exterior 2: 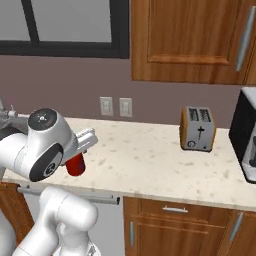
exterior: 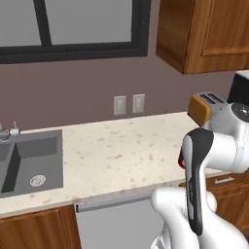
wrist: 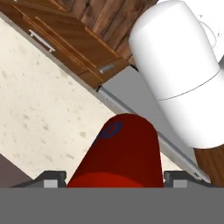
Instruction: Four empty soda cans are scattered around the kitchen. Gather all the cans and cluster them next to the stove for recycling.
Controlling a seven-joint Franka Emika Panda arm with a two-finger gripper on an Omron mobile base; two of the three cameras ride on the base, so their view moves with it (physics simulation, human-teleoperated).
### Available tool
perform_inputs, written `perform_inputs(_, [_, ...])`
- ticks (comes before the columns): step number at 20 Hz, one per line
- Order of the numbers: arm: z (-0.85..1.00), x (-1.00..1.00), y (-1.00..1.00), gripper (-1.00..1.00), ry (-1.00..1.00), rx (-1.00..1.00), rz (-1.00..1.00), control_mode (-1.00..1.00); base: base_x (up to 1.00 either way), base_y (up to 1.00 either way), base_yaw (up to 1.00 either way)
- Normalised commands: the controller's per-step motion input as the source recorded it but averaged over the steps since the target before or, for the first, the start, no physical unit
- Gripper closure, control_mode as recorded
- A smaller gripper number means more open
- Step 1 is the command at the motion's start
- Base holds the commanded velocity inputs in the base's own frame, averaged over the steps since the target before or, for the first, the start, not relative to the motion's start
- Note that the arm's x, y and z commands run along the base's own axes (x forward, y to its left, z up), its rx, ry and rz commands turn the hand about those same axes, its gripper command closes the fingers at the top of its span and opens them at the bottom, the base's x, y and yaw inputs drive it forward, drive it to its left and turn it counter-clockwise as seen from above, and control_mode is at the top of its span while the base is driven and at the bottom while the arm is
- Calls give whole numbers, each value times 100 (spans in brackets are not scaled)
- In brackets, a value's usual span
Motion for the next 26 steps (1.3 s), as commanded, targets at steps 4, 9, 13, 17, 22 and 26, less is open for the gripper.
perform_inputs(4, [0,0,0,100,0,0,0,100,-33,39,35])
perform_inputs(9, [0,0,0,100,0,0,0,100,-30,41,34])
perform_inputs(13, [0,0,0,100,0,0,0,100,-26,46,32])
perform_inputs(17, [0,0,0,100,0,0,0,100,-19,52,30])
perform_inputs(22, [0,0,0,100,0,0,0,100,0,64,22])
perform_inputs(26, [0,0,0,100,0,0,0,100,7,77,16])
